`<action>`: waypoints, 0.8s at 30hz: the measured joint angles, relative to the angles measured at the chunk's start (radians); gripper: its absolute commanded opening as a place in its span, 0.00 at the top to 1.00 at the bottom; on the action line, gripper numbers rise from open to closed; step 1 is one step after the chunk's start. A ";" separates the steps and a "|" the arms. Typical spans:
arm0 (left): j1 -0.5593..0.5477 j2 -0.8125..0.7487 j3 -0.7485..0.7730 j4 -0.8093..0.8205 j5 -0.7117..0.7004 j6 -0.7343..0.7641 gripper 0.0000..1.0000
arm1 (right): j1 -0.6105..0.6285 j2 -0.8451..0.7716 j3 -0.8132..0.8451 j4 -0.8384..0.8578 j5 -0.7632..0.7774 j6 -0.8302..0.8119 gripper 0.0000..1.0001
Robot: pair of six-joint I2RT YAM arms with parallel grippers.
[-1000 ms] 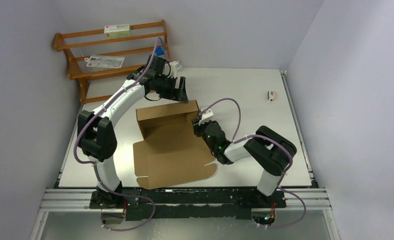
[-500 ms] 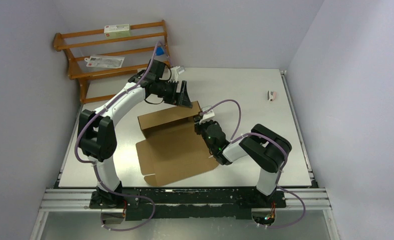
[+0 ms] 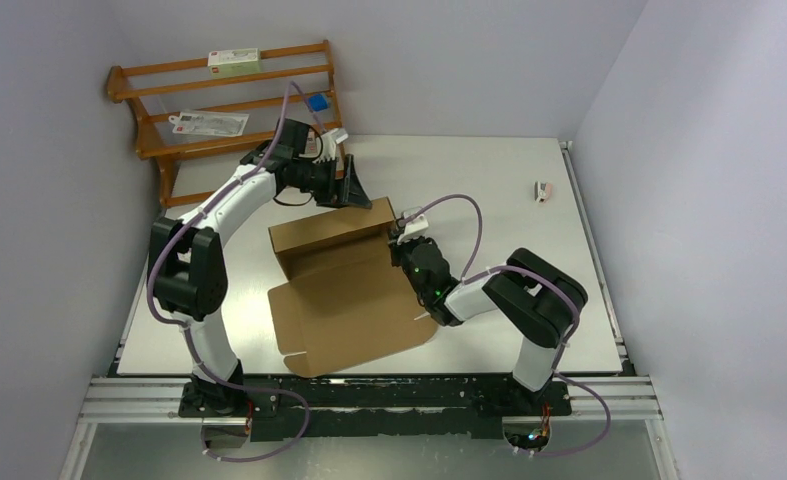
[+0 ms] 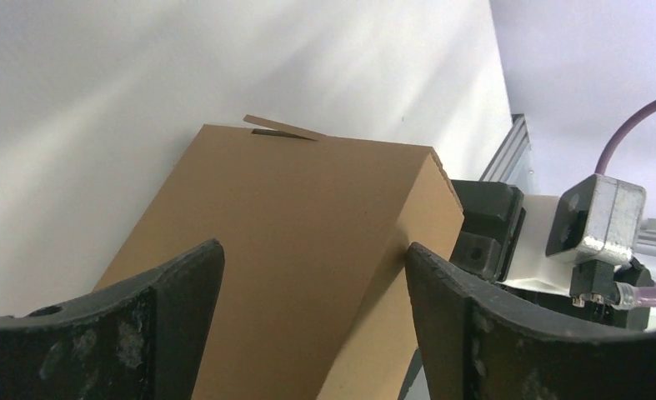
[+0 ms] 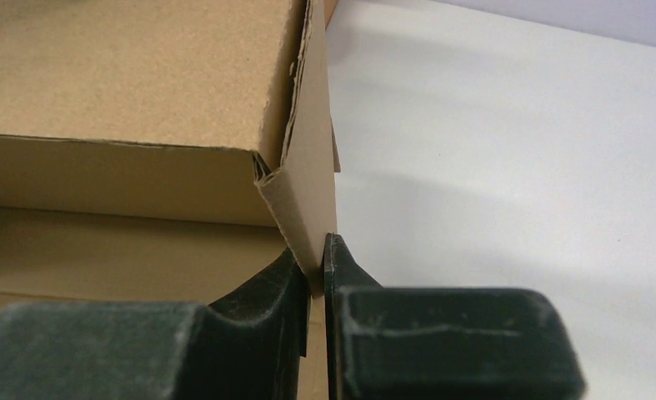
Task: Fold the paper box
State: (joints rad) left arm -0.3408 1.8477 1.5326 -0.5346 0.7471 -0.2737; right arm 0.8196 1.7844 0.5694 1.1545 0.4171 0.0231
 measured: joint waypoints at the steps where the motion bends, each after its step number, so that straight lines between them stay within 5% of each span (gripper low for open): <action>1: 0.004 0.000 -0.004 0.005 0.005 -0.004 0.16 | 0.000 -0.006 0.002 -0.018 0.001 0.004 0.90; 24: 0.002 0.003 -0.072 0.130 0.114 -0.083 0.19 | -0.002 0.014 0.080 -0.082 0.034 0.041 0.71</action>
State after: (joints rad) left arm -0.3393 1.8507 1.4609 -0.4049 0.8616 -0.3565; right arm 0.8181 1.7988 0.6495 1.0729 0.4511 0.0643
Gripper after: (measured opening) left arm 0.821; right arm 0.283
